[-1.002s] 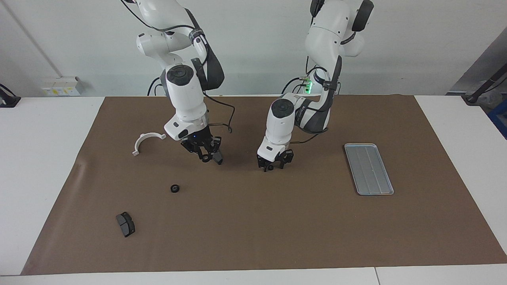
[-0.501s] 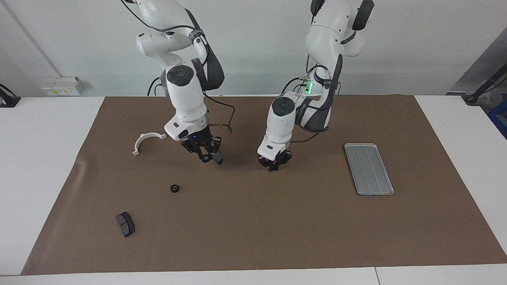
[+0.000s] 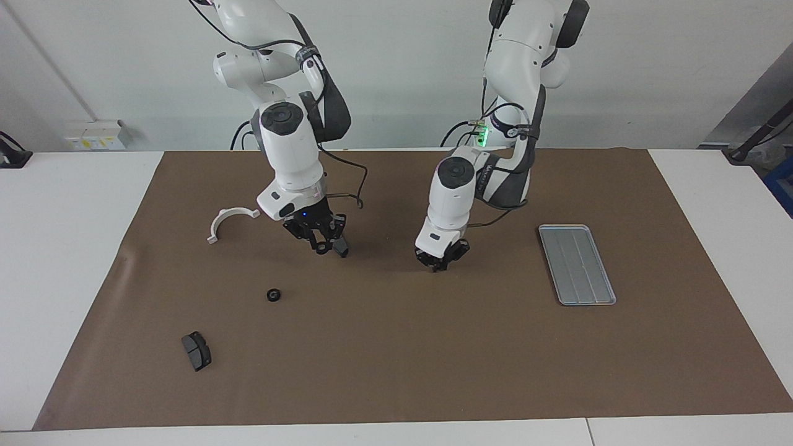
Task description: Pick bearing gear from pile to tray
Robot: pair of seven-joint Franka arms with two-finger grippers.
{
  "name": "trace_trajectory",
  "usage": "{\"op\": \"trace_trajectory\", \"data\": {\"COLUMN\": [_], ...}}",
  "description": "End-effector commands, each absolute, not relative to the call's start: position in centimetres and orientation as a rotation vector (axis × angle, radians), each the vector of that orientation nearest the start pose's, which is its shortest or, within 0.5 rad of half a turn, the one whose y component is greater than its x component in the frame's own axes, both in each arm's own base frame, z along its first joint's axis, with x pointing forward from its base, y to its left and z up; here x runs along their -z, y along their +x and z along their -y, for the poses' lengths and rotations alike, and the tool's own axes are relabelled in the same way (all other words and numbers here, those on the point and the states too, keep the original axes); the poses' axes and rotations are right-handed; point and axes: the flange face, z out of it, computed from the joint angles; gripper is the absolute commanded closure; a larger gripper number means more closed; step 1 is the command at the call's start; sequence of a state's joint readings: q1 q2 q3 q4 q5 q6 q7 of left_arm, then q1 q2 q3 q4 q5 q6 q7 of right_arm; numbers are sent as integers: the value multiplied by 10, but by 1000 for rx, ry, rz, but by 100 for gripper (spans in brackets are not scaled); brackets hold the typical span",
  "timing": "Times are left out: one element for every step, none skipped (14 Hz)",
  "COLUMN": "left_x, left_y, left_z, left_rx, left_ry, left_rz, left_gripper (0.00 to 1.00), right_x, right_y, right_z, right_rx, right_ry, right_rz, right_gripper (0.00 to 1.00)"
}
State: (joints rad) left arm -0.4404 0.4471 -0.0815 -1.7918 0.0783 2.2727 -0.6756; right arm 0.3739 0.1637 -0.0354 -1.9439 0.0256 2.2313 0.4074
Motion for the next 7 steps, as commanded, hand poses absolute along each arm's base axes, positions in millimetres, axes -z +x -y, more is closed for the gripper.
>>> {"op": "trace_trajectory", "data": {"left_x": [-313,-322,-330,-339,-346,-351,-353], "left_y": [603,611,617,621,623,625,627], "left_z": [260,238,215,188,163,138,118], "left_rx": [-4,-26,-53,-80,-114,-136,-145], "left_ry": [-3166,-3182,-3189,-3190,-3186,-3184,-3185], "left_rz": [128,111,84,33,-29,-77,-134], "left_gripper": [100,100,100,100,100,100,100], "right_x": [-406,-399,-392,-382,-374,-367,-360], "right_y": [570,567,561,555,551,548,542], "right_z": [-228,-248,-272,-294,-308,-320,-334], "right_rx": [208,213,229,240,255,266,265], "right_ry": [-3018,-2993,-2974,-2959,-2943,-2930,-2923], "right_rz": [-187,-232,-260,-285,-306,-315,-322], "right_gripper": [100,100,100,100,100,100,100]}}
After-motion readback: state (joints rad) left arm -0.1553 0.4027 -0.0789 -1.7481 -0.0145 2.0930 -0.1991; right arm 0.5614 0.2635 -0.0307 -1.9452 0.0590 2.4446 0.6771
